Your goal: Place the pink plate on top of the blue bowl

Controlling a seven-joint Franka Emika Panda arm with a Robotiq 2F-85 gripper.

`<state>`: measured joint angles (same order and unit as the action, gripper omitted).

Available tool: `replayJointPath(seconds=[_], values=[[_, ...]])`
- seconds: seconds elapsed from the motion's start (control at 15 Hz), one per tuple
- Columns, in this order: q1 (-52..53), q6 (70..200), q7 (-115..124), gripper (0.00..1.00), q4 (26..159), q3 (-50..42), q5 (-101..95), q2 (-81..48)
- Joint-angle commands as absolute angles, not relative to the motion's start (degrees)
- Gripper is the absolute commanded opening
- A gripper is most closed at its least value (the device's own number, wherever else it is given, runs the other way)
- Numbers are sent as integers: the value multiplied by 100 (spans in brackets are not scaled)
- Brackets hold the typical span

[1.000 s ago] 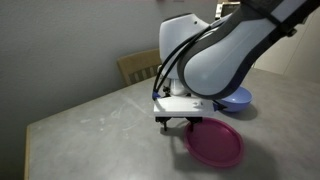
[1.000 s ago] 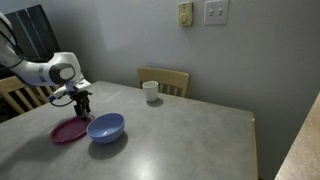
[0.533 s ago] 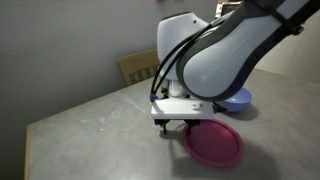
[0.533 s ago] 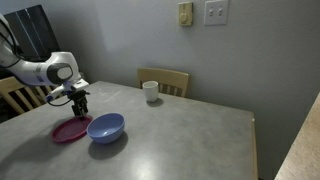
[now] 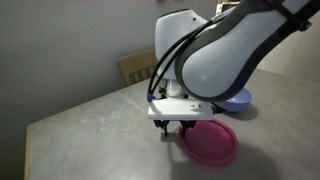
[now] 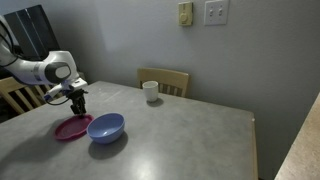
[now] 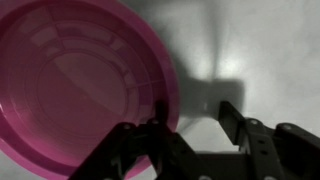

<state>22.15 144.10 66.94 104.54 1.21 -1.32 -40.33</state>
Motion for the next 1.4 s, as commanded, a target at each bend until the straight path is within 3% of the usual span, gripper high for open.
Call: replayJointPath(seconds=[0.0,0.13,0.33,0.4,1.33], values=[[2193,14506,6660,34,10689,196,15,-3974],[2179,14492,6648,31,10707,195,12,-3940],[2176,14478,6644,5,10722,171,-14,-3902],[2178,14468,6639,1,10714,161,-31,-3899],[2476,12928,7016,3,9991,-138,-604,-3718]])
